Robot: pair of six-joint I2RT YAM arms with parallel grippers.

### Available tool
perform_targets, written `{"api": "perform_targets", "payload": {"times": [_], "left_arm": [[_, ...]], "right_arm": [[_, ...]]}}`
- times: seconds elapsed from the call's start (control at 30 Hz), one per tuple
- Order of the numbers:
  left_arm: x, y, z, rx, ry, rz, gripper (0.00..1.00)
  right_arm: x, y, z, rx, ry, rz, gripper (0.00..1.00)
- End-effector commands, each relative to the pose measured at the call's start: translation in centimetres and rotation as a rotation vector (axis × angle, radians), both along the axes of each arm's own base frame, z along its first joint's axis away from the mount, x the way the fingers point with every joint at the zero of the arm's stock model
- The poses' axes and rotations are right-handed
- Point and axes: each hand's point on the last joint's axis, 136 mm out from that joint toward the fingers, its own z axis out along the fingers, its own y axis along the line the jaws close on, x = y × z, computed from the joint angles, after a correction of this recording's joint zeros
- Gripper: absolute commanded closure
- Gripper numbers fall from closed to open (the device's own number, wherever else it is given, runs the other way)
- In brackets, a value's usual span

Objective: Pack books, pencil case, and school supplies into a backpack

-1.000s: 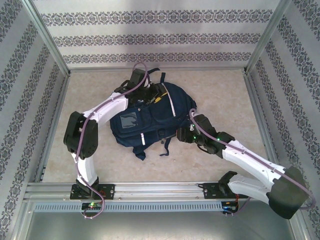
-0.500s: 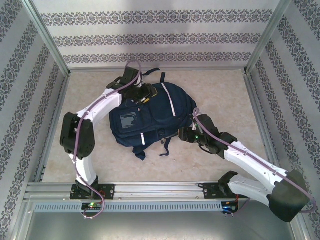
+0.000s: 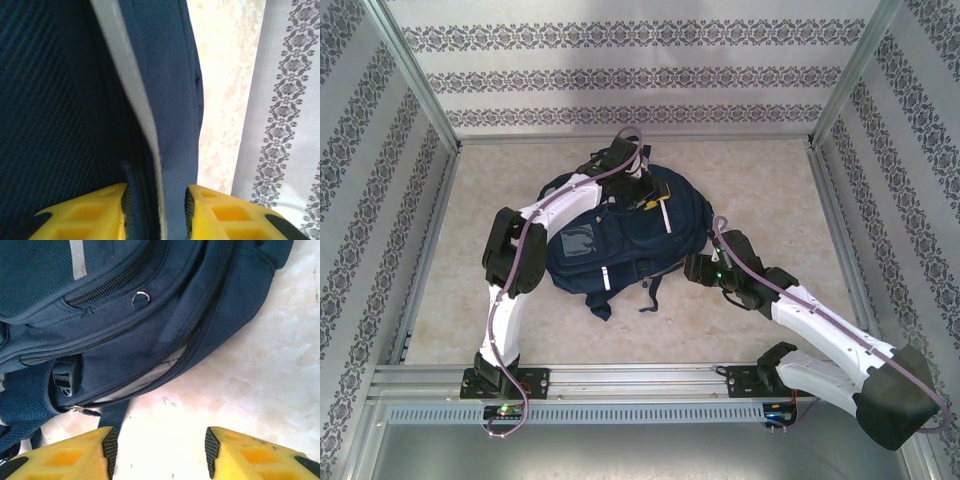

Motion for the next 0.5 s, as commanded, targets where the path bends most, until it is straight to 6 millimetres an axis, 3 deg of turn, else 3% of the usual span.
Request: {"api": "perform_targets", "payload": {"times": [0.0, 0.2, 0.47], "left_arm": [[1.1, -1.5, 1.7, -0.063, -0.031, -0.008, 0.71], [1.8, -1.9, 2.4, -0.068, -0.049, -0.007, 1.00], [2.9, -1.0, 4.7, -0.083, -0.080, 0.041, 1.00]], "right_arm": [[-0.2, 0.3, -0.6, 0.024, 0.013, 0.012, 0.50], [-0.3, 1.1, -0.7, 0.007, -0.007, 0.054, 0.54], [-0.7, 3.8, -1.1, -0.136, -0.067, 0.141, 0.54]]}}
